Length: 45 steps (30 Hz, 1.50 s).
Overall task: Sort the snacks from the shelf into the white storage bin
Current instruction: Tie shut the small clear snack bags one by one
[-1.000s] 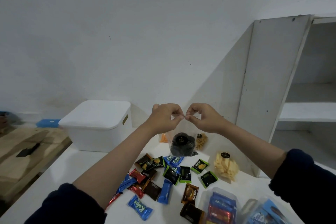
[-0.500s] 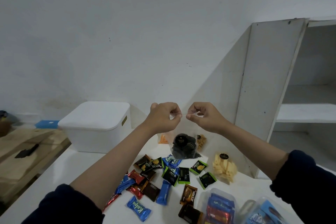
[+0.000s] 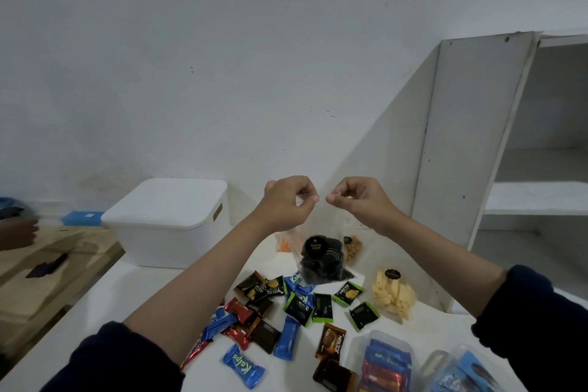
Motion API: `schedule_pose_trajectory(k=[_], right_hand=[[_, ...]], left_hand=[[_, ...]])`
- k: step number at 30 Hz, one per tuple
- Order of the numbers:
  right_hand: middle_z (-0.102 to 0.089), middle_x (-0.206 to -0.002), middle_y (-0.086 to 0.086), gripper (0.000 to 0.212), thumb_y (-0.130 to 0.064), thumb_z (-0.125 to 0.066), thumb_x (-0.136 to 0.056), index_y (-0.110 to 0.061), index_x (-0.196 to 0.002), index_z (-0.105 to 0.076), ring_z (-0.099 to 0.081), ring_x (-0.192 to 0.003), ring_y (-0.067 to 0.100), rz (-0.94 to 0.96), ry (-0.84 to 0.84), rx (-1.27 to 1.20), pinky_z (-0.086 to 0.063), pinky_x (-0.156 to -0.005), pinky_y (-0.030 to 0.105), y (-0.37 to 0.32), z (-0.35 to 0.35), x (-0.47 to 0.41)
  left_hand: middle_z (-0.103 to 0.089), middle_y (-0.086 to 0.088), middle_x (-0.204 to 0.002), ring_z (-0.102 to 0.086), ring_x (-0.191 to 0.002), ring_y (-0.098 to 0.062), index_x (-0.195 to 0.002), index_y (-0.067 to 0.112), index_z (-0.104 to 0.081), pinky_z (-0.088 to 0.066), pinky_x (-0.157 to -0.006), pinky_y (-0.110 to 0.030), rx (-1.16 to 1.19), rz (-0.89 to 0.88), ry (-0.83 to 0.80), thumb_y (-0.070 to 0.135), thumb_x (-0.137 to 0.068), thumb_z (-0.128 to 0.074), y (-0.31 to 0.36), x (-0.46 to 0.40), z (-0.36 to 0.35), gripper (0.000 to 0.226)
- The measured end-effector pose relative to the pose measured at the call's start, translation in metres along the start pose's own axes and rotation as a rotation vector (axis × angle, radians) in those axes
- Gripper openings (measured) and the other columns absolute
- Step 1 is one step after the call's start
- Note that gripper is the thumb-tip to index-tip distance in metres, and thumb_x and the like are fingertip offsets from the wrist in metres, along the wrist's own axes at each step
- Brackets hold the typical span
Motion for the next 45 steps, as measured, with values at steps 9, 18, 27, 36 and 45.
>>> schedule_pose_trajectory(k=[9, 18, 27, 36, 45], right_hand=[[-0.07, -0.062, -0.007, 0.013, -0.003, -0.078, -0.072, -0.008, -0.066, -0.068, -0.062, -0.059, 0.0, -0.047, 0.051, -0.09, -0.047, -0.061, 0.012, 0.004, 0.004, -0.001], [-0.069, -0.075, 0.007, 0.004, -0.011, -0.07, -0.083, -0.009, -0.083, -0.066, -0.067, -0.063, 0.012, -0.16, -0.066, -0.014, -0.049, -0.065, 0.028, 0.01, 0.002, 0.004], [-0.07, -0.062, 0.003, 0.008, -0.005, -0.069, -0.083, 0.003, -0.082, -0.07, -0.061, -0.045, 0.006, -0.265, -0.249, 0.172, -0.045, -0.045, 0.019, 0.004, -0.013, 0.013], [-0.06, -0.044, -0.004, 0.012, -0.001, -0.073, -0.077, -0.006, -0.068, -0.068, -0.051, -0.038, 0.007, -0.5, -0.144, 0.042, -0.043, -0.042, 0.017, 0.032, -0.03, 0.027], [-0.065, -0.052, -0.01, 0.026, -0.012, -0.081, -0.071, 0.003, -0.09, -0.071, -0.057, -0.045, -0.003, -0.533, -0.126, -0.023, -0.045, -0.05, 0.019, 0.043, -0.036, 0.034]], left_hand=[[-0.065, 0.021, -0.079, -0.061, -0.083, 0.001, -0.076, 0.034, -0.061, -0.042, -0.098, -0.051, 0.072, 0.054, 0.007, 0.043, -0.079, -0.058, -0.013, 0.0, 0.005, 0.01], [-0.068, -0.001, -0.088, -0.063, -0.083, -0.005, -0.087, 0.015, -0.069, -0.047, -0.071, -0.008, 0.235, 0.197, -0.077, 0.004, -0.08, -0.071, -0.03, 0.004, 0.004, 0.012], [-0.057, 0.006, -0.094, -0.057, -0.081, -0.009, -0.106, 0.02, -0.059, -0.044, -0.069, -0.017, 0.185, 0.284, 0.119, 0.027, -0.066, -0.085, -0.038, 0.02, -0.017, 0.049], [-0.071, -0.013, -0.086, -0.072, -0.079, -0.022, -0.104, -0.003, -0.061, -0.059, -0.071, -0.029, 0.752, 0.783, -0.161, 0.037, -0.088, -0.062, -0.04, 0.042, -0.057, 0.043], [-0.068, -0.022, -0.095, -0.069, -0.086, -0.03, -0.097, -0.002, -0.065, -0.056, -0.088, -0.043, 0.806, 0.705, -0.094, 0.017, -0.089, -0.063, -0.051, 0.043, -0.063, 0.021]])
Point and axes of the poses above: each hand's wrist, its own x-axis away from the middle knuckle, its own z-axis out of the back of the hand, y = z × x, the point moved 3 cm from there along -x, towards the middle knuckle
